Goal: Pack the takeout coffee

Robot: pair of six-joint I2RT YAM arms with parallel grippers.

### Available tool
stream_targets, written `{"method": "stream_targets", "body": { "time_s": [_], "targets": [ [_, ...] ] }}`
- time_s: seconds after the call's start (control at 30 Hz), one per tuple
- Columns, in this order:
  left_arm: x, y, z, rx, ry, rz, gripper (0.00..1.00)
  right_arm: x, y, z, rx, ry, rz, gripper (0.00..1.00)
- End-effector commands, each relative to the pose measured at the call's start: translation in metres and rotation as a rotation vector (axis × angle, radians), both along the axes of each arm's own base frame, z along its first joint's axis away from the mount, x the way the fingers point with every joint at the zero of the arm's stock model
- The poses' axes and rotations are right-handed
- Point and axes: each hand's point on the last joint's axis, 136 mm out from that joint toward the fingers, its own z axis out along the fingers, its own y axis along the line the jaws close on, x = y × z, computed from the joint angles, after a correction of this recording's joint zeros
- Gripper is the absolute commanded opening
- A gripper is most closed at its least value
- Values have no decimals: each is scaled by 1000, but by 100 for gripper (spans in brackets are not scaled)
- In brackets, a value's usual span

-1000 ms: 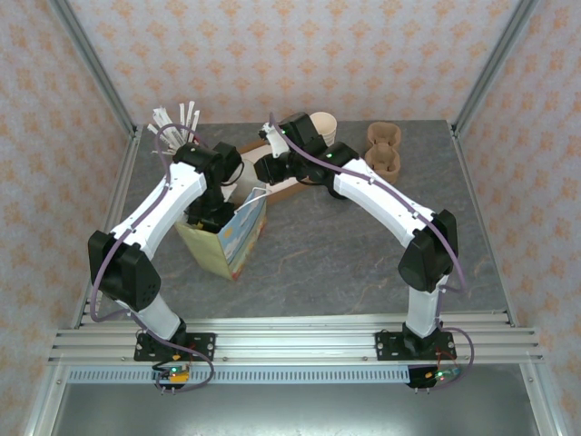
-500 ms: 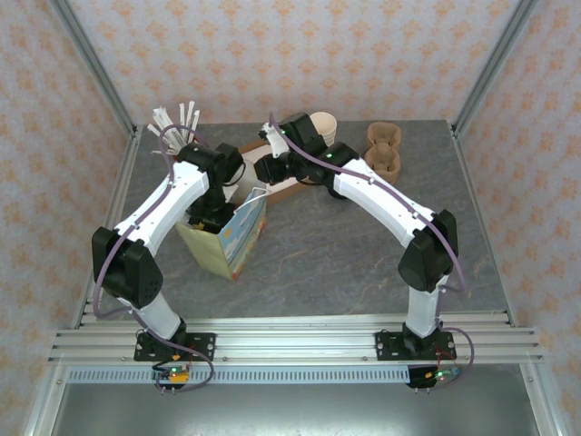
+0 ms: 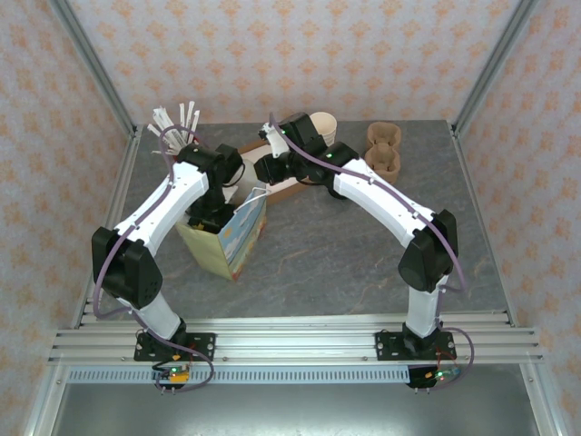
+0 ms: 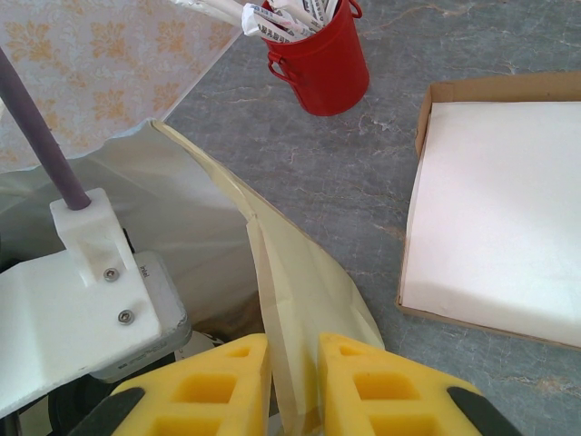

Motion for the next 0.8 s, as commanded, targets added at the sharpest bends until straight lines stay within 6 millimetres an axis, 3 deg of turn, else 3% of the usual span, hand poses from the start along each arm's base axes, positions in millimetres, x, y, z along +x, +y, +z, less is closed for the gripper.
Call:
{"method": "stream_targets", "body": {
  "time_s": [0.0,0.77],
  "targets": [
    [10,-2,-24,2,22,-16,31,-1,0,-13,-47,18,-1,21],
    [24,-12,-44,-23,39,-10,31,-5,2,-18,-54,28,4,21]
  ]
}}
